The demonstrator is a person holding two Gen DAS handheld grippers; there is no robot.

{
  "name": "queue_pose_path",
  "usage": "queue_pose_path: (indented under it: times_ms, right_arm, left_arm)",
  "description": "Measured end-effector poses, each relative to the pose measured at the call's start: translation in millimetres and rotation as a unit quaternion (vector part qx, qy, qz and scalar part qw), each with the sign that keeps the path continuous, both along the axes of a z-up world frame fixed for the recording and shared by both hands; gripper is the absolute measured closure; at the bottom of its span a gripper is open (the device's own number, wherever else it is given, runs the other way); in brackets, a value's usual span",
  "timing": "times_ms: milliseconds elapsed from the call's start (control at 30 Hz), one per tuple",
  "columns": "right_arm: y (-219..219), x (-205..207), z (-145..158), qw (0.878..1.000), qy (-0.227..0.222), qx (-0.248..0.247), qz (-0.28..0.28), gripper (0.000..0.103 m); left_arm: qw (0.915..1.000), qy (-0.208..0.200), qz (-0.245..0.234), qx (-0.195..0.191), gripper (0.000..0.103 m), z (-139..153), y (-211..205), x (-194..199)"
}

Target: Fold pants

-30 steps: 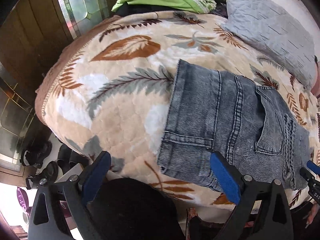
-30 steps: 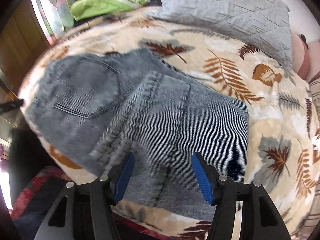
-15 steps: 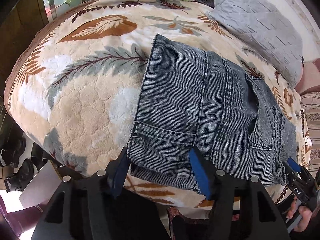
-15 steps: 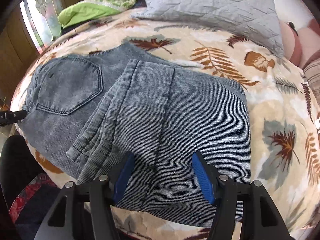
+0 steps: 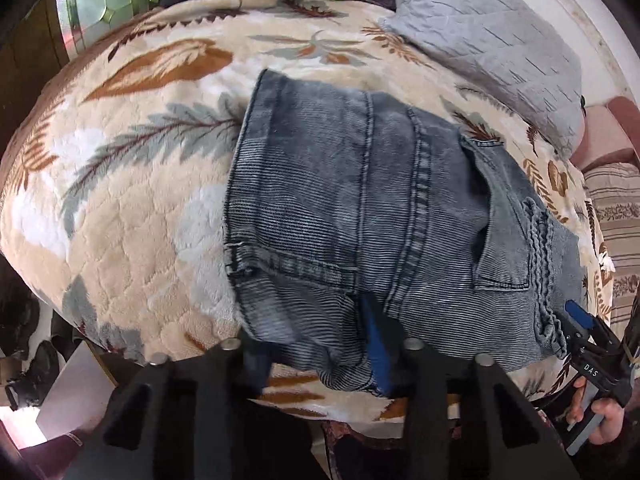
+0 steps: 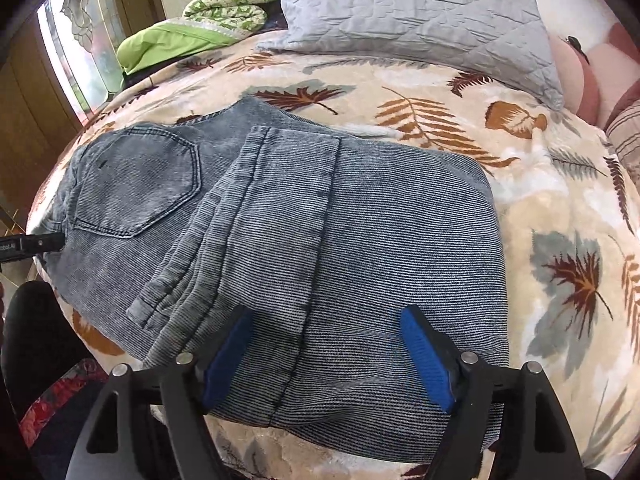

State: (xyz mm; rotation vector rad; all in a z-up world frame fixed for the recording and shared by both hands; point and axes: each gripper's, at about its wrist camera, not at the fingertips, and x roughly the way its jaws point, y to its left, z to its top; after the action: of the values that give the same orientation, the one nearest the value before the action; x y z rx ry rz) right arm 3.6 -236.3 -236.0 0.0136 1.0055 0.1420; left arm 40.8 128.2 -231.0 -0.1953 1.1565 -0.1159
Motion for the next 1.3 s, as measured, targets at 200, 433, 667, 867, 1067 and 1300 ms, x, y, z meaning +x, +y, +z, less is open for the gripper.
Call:
queue_pose_path:
  times_ms: [200,433,667,867,1067,1300]
  right_arm:
    - [-3.2,0.3,8.1,1.000,0.005,0.019,0.011,0.039]
    - [6.2,19.4,27.5,0.998,-0.013,0.063,0.026,0.077]
    - [27.2,40.0,9.7,0.999,-0.004,0.043,0.023,0.077]
    - [11.6,23.1,23.3,0.996,-0.024,0.082,0.024,0.077]
    - [-23.4,-7.5,32.7,0.993,-0.063,0.096,0.003,0.077]
    - [-90.8,-46.9,37.1,0.991,-0.080,0.089,-0.064,0.077]
  left_arm:
    - [0.9984,-0.047,-0.018,0.026,0.082,27.6,-17.3,-4.3]
    - [0.9941,-0.090,-0.048,0.037,0.081,59.2,-32.7,-8.2]
    - [0.9987,-0.008,-0.007,0.051,0.063,7.8,-10.0,3.0]
    - [0.9999,-0.004,0.010,0.001,0.080,9.9,0.5,5.7]
    - [0.9980,-0.057,-0.020,0.021,0.084,52.8,-24.2,-5.0]
    - [0.9841,-0.138,-0.100,0.049,0.084,125.3,-91.5,-21.8]
